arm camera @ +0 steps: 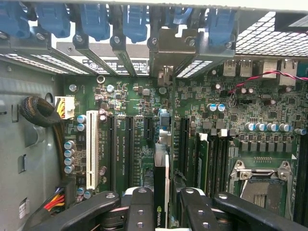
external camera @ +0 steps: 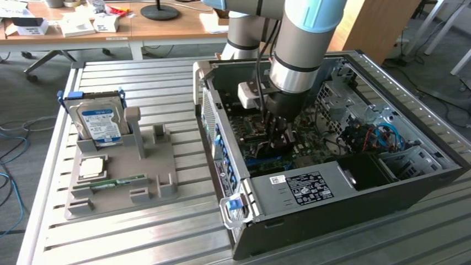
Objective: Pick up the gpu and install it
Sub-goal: 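Insert the gpu into the slot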
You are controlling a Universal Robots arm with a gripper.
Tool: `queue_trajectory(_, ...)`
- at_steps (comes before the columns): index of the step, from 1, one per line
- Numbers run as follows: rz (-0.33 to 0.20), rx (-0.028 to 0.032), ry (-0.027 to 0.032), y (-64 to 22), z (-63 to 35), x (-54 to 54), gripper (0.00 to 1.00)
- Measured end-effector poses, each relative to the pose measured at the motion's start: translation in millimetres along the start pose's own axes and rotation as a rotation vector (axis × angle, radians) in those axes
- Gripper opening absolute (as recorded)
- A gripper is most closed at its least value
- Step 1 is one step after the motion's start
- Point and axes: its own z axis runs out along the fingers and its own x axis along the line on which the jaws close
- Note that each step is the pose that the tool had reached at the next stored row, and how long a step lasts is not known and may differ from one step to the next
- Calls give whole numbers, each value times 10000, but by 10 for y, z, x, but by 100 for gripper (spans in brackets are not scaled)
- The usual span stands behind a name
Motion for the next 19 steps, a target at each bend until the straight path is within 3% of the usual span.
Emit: queue_trajectory(19,0,-1,4,-4,-31,1,25)
